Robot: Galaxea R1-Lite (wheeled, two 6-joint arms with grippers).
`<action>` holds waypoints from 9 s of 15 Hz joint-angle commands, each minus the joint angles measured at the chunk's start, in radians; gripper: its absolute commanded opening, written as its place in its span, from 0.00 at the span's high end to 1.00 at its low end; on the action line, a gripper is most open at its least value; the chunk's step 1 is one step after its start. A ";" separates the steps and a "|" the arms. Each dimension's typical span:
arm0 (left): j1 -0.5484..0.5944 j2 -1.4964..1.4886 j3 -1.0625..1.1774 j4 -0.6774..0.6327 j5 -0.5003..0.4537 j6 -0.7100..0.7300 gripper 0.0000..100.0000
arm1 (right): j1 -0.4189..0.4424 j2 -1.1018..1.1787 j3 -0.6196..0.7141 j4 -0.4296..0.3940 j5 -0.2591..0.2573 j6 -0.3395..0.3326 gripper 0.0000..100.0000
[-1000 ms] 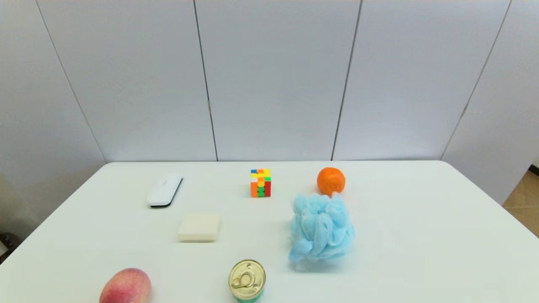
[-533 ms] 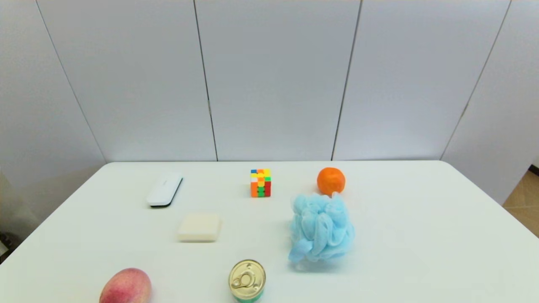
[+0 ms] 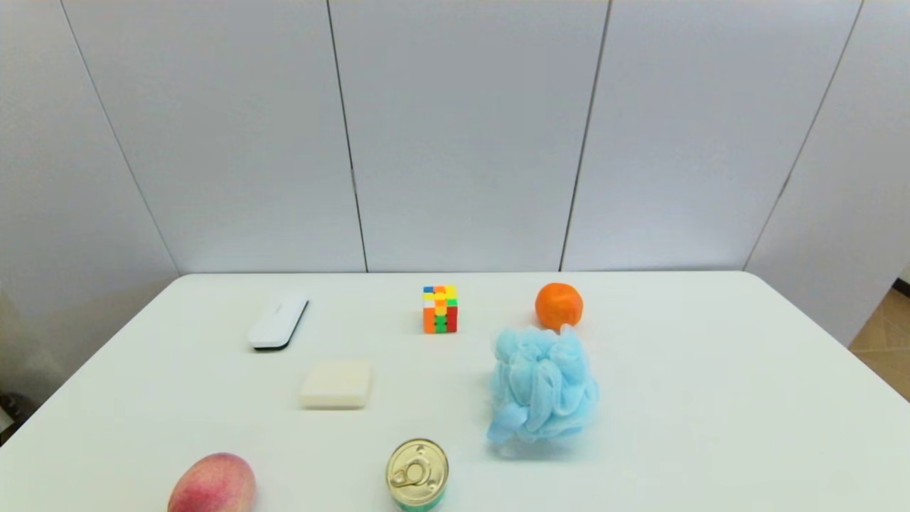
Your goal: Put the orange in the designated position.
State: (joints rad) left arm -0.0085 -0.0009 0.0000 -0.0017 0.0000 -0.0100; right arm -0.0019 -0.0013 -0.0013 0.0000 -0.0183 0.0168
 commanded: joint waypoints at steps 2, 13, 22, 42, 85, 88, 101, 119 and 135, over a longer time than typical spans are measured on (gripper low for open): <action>-0.001 0.116 -0.095 0.005 -0.011 0.076 0.00 | 0.000 0.000 0.000 0.000 0.000 0.000 0.00; -0.107 0.812 -0.663 0.166 -0.066 0.183 0.00 | -0.001 0.000 0.001 0.000 0.000 0.000 0.00; -0.320 1.535 -1.187 0.269 -0.097 0.189 0.00 | 0.000 0.000 0.000 0.000 0.000 0.000 0.00; -0.576 2.437 -1.983 0.003 -0.377 0.191 0.00 | 0.000 0.000 0.000 0.000 0.000 0.000 0.00; -0.674 2.581 -1.985 -0.161 -0.431 0.139 0.00 | 0.000 0.000 0.000 0.000 0.000 0.000 0.00; -0.668 2.587 -1.987 -0.169 -0.430 0.137 0.00 | -0.001 0.000 0.000 0.000 0.000 0.000 0.00; -0.668 2.616 -1.987 -0.316 -0.431 0.058 0.00 | 0.000 0.000 0.000 0.000 0.000 0.000 0.00; -0.686 2.665 -2.008 -0.368 -0.431 0.038 0.00 | 0.000 0.000 0.001 0.000 0.000 0.000 0.00; -0.689 2.690 -2.008 -0.403 -0.431 0.018 0.00 | 0.000 0.000 0.001 0.000 0.000 0.000 0.00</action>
State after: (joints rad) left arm -0.6979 2.6879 -2.0079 -0.4026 -0.4281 0.0070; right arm -0.0019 -0.0013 -0.0013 0.0004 -0.0183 0.0168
